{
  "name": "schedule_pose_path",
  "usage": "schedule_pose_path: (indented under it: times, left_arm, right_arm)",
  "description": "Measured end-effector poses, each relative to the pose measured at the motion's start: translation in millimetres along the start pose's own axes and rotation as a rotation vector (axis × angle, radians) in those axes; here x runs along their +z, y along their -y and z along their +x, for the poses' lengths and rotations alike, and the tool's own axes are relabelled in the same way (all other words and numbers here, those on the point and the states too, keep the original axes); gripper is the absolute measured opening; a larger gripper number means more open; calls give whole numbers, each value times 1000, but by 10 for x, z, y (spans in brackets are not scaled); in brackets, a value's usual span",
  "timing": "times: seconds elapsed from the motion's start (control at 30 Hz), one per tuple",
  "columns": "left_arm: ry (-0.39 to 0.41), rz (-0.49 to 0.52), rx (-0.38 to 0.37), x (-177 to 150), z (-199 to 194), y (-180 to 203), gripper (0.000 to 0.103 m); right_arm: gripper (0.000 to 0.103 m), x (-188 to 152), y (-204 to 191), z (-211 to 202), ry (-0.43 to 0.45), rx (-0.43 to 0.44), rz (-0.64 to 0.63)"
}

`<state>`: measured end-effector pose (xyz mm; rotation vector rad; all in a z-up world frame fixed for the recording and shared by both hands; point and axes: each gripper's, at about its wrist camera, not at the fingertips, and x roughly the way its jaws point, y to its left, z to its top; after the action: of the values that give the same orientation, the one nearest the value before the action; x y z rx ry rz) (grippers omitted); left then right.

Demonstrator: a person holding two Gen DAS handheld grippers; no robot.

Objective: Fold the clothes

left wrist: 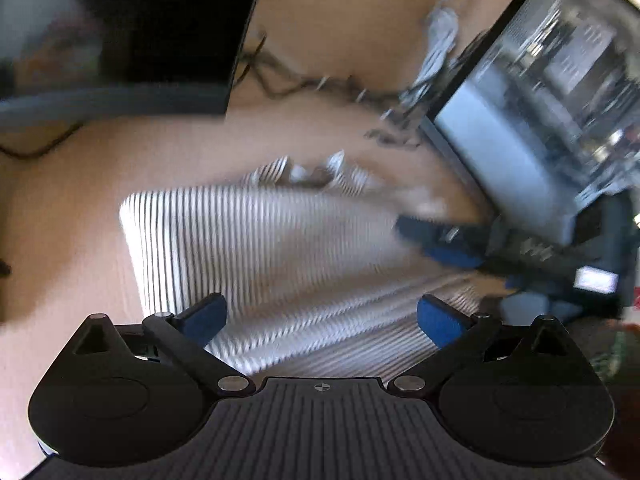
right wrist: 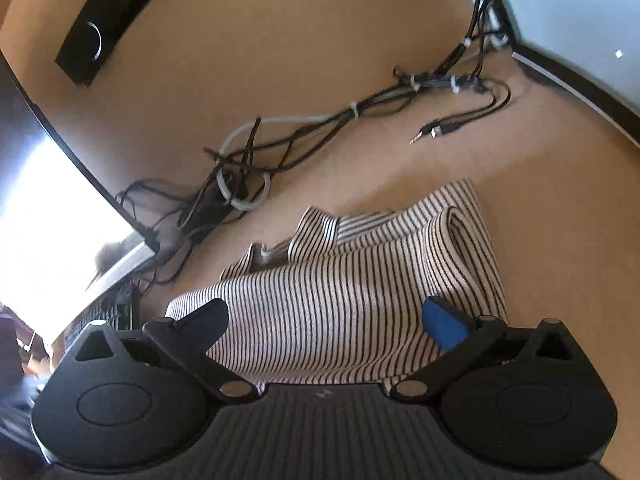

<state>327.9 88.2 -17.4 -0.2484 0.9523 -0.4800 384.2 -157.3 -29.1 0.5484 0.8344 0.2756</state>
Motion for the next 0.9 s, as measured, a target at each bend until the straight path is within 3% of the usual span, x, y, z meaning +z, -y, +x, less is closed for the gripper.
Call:
schedule_pose_path:
  times: [0.07, 0.17, 0.23, 0.3, 0.37, 0.4, 0.47, 0.53, 0.6, 0.73, 0.9]
  left_arm:
    - [4, -5, 17, 65, 55, -63, 103]
    - [-22, -89, 32, 113, 235, -239, 103]
    - [-14, -104, 35, 138, 213, -244, 103]
    - [14, -101, 55, 165, 116, -215, 103]
    - [91, -56, 135, 177, -89, -180, 103]
    - [111, -43, 179, 183, -154, -193, 103]
    - [73, -74, 218, 208, -135, -316, 103]
    - [15, -129, 234, 223, -37, -457, 95]
    - [-27, -171, 238, 222, 93, -555, 81]
    - [-38, -193, 186, 245, 261, -626, 82]
    - [-9, -101, 138, 246, 375, -525, 86]
  right_arm:
    - [103, 11, -31, 25, -36, -10, -34]
    - [103, -2, -66, 52, -48, -22, -75]
    - [98, -13, -104, -15, -21, -77, -144]
    - [68, -25, -144, -93, 9, -138, -219]
    - [52, -36, -184, -171, 40, -199, -294]
    - [50, -42, -204, -210, 55, -229, -331]
    - [50, 5, -199, -205, 55, -283, -359]
    - [51, 92, -131, -145, 31, -306, -330]
    - [60, 135, -110, -61, 14, -287, -318]
    - [61, 210, -79, 114, -17, -240, -298]
    - [62, 304, -41, 332, -56, -181, -274]
